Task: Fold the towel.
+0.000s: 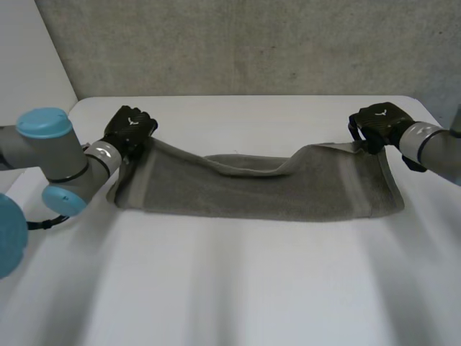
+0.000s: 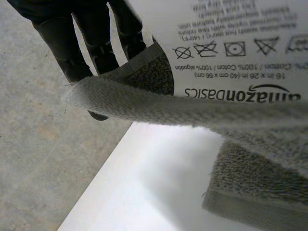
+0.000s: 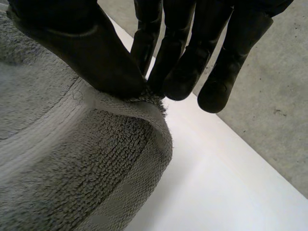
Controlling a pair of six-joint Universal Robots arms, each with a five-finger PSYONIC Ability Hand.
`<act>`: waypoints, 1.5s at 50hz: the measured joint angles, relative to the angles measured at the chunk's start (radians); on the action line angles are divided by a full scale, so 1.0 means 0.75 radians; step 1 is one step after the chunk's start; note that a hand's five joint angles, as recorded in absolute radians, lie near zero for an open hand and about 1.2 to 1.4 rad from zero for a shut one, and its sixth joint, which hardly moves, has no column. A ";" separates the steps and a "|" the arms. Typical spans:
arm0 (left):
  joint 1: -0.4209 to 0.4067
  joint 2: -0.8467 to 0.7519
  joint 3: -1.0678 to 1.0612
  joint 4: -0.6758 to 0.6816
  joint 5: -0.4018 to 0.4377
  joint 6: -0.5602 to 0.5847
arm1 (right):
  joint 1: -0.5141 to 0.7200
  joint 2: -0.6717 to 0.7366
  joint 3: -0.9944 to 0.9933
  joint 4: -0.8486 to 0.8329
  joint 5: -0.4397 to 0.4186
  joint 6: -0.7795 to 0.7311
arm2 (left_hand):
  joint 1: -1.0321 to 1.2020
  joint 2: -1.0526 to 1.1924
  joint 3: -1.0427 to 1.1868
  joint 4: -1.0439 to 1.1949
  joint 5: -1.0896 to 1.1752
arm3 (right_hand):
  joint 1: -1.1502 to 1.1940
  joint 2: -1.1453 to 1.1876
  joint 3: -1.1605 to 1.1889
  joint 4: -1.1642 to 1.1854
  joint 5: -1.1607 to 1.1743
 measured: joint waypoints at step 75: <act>0.093 0.373 -0.572 0.239 -0.130 0.012 | -0.072 -0.437 1.109 -0.482 0.158 -0.099 | -1.472 -1.505 -1.523 -1.494 -1.504 | -1.429 -1.415 -1.456 -1.445 -1.459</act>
